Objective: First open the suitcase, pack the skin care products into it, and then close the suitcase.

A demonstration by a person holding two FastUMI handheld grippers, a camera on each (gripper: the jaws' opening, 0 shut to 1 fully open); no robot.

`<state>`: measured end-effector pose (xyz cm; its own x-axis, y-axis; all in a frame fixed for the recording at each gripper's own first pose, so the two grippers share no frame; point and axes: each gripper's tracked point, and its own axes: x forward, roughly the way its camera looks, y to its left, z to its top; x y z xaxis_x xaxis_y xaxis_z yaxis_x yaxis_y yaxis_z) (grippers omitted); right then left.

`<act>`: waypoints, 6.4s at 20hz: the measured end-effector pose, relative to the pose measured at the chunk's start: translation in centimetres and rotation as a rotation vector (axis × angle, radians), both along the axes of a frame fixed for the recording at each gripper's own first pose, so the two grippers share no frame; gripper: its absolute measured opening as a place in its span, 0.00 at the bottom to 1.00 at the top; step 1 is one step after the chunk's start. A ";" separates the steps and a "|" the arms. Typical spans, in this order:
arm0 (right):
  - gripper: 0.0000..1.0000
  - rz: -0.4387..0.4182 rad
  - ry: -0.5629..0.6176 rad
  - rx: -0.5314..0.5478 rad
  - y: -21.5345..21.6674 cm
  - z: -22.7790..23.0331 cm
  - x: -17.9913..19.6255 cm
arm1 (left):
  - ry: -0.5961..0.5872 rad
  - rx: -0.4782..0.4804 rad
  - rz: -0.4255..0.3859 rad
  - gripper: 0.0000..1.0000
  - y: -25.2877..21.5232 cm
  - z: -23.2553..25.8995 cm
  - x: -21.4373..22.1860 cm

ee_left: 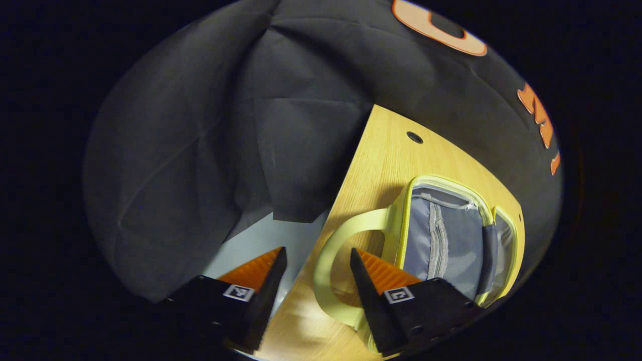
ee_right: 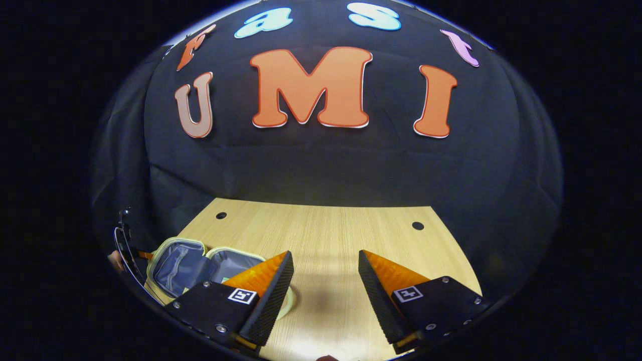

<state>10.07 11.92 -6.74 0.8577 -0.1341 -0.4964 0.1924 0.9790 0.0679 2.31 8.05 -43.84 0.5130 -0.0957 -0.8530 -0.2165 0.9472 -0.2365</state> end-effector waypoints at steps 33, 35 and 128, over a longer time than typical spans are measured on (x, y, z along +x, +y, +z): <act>0.89 0.085 -0.319 -0.145 -10.4 4.9 -1.2 | -0.603 0.095 -0.098 0.10 -18.2 33.8 -0.1; 0.89 0.099 -0.319 -0.132 -10.1 4.4 -1.4 | -0.617 0.088 -0.110 0.10 -20.1 34.3 -0.1; 0.95 0.230 -0.471 -0.030 -6.6 4.3 -4.4 | -0.942 0.225 -0.165 0.97 -50.1 43.2 -3.6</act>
<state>5.68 5.30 -2.47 0.9959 0.0760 -0.0483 -0.0727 0.9951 0.0667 -1.26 -42.05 -0.62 0.9877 -0.1124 -0.1087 0.1070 0.9928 -0.0548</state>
